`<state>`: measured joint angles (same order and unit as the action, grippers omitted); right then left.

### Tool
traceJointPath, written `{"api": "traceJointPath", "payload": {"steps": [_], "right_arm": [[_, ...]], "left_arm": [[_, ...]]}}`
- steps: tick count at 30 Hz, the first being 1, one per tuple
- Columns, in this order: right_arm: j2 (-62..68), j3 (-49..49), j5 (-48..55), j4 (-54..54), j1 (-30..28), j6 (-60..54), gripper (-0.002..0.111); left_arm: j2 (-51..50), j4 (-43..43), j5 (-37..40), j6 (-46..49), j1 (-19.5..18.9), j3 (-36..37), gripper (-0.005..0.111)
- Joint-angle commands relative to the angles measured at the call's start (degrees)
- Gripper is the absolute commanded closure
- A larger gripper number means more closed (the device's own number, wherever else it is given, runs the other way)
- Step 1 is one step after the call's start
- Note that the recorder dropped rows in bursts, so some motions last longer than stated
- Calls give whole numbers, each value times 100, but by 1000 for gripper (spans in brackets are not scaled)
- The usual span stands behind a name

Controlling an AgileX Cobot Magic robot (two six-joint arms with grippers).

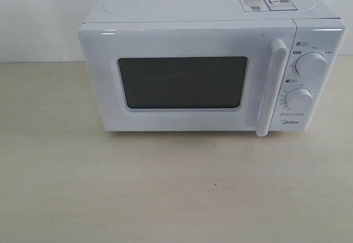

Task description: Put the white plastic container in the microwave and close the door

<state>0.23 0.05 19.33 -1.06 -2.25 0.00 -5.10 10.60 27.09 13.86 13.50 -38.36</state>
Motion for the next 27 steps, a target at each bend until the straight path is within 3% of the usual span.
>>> {"api": "traceJointPath", "payload": {"steps": [1,6,14,20,22,27], "right_arm": [[-23,-5,-18,-9,12,0,109],[-23,-5,-29,-7,12,0,109],[-23,-5,-29,-7,12,0,109],[-23,-5,-29,-7,12,0,109],[-23,-5,-29,-7,12,0,109],[-23,-5,-29,-7,12,0,109]], "left_arm": [[510,12,-865,-44,-40,349,102],[434,12,-929,-186,-40,824,102],[412,-46,-1770,-1129,-40,2552,102],[412,-55,-2326,-1169,-40,3689,102],[412,-55,-2325,-1109,-40,3836,102],[412,-454,-1415,-977,-40,3836,102]]}}
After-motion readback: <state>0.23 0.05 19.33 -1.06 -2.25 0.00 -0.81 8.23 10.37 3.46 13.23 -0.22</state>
